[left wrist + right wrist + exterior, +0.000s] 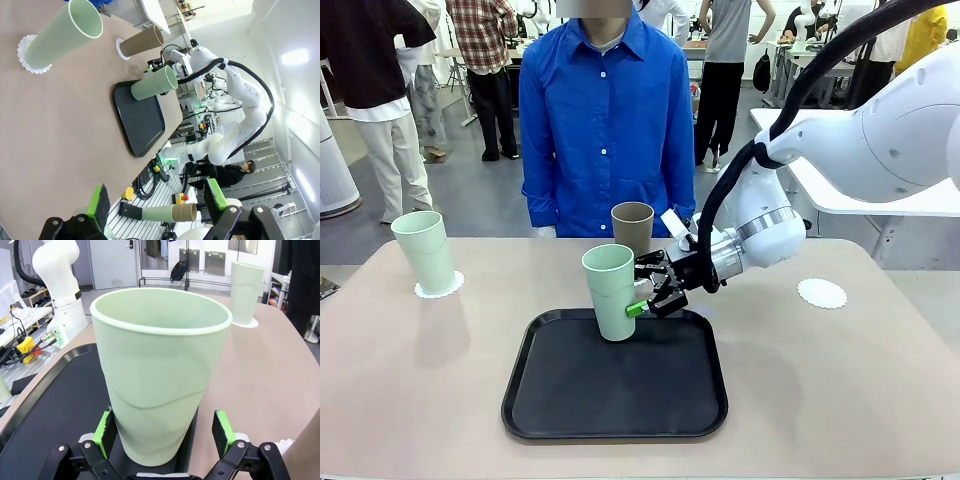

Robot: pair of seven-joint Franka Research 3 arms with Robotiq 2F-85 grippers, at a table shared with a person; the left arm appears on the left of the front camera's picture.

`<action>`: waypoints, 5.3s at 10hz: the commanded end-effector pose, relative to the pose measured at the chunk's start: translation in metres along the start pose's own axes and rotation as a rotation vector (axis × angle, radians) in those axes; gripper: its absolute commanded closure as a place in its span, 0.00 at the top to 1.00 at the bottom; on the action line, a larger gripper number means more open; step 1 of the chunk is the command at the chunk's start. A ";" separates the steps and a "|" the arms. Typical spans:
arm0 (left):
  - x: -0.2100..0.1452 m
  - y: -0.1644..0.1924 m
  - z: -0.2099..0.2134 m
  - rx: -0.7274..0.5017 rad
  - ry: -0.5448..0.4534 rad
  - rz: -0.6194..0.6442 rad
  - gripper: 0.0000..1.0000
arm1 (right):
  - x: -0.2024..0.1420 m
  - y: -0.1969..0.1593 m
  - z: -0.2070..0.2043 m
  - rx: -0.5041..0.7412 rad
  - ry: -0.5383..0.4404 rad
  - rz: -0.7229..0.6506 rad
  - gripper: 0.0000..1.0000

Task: Place coasters on the table and set cups on them.
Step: Take one Reusable plastic cup from the Flat Tray and place it on a coaster set by the human.

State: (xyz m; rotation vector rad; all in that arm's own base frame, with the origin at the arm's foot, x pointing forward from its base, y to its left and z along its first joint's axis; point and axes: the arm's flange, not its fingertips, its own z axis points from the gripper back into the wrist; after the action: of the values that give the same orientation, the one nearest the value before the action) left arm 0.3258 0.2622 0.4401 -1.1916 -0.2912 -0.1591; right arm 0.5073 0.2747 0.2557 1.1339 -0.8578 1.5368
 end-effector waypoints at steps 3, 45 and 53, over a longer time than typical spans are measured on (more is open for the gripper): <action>0.000 -0.002 0.000 0.002 -0.014 0.005 1.00 | 0.003 -0.006 -0.007 0.032 -0.025 -0.034 1.00; 0.000 -0.002 0.000 0.002 -0.014 0.005 1.00 | 0.106 0.219 0.435 -0.788 -0.238 -0.252 0.85; 0.000 -0.002 0.000 0.002 -0.014 0.005 1.00 | 0.026 0.127 0.452 -0.521 -0.160 -0.214 0.85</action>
State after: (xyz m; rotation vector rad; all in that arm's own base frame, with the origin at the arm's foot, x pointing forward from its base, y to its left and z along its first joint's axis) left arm 0.3260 0.2622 0.4397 -1.1914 -0.2901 -0.1585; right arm 0.4740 -0.1445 0.4221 0.9302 -1.1368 0.9355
